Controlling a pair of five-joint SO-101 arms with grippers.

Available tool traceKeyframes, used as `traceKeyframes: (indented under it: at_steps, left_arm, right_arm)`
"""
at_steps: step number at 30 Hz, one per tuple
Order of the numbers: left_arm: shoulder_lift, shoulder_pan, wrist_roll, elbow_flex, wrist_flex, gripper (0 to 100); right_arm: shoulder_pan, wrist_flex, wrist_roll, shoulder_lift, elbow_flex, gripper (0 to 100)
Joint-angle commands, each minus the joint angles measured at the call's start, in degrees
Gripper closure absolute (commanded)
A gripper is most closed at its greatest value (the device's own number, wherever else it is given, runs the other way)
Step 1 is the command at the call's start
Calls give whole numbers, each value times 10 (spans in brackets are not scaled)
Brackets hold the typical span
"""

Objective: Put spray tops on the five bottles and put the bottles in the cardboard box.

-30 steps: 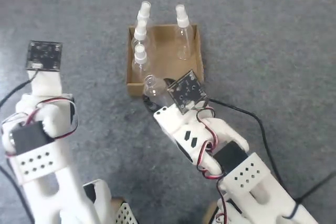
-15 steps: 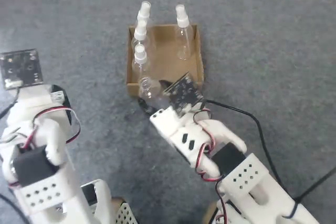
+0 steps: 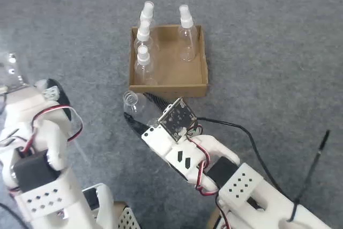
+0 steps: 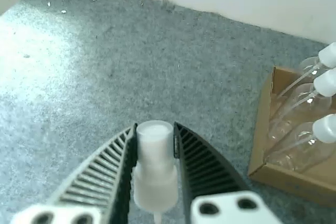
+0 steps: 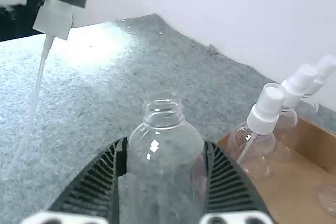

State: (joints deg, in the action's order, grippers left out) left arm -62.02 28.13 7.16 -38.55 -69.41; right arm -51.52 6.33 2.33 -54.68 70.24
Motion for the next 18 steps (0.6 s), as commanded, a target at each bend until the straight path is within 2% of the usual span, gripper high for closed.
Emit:
traceKeyframes:
  at_steps: [1, 18]
  left_arm:
    - [-14, -4, 21, 18, 29, 988]
    - [-14, -16, 95, 91, 27, 988]
  right_arm:
    - [-4, -22, 10, 0, -7, 978]
    - [-4, -70, 10, 0, 20, 978]
